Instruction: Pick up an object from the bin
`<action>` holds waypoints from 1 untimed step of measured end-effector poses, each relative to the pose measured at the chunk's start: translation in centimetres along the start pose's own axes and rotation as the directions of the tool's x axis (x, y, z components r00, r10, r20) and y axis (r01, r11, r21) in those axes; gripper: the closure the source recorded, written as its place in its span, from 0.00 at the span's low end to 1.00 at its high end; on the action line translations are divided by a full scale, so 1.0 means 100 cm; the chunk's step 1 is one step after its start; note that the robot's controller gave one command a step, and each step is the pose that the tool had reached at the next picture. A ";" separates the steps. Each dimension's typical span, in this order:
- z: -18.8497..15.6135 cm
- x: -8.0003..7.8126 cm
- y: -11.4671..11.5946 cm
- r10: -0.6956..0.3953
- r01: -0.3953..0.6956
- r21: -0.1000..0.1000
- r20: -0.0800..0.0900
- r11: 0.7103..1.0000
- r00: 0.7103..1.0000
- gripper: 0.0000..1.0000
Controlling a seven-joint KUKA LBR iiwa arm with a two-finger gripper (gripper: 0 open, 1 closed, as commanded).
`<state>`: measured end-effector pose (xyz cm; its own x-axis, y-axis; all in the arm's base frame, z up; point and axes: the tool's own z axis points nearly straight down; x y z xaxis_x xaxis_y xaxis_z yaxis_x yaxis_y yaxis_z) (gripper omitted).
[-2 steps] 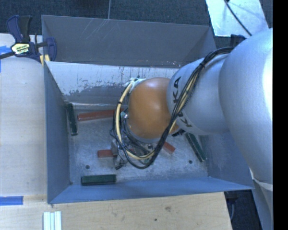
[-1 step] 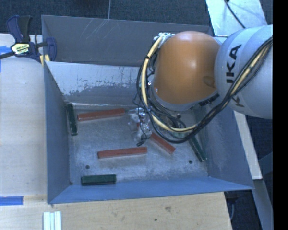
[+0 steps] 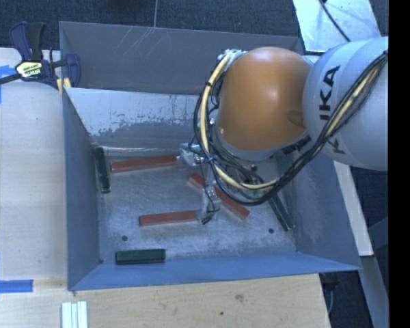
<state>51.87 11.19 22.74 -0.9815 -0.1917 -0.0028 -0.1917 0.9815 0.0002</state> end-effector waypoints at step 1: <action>0.162 -0.006 -0.011 0.099 -0.099 0.001 -0.007 0.995 0.995 0.00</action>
Offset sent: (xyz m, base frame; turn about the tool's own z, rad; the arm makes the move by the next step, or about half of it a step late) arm 0.0091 -0.0082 -0.1574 0.0982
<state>52.67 10.25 6.56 -0.9956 -0.0934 0.0040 -0.0934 0.9956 0.0000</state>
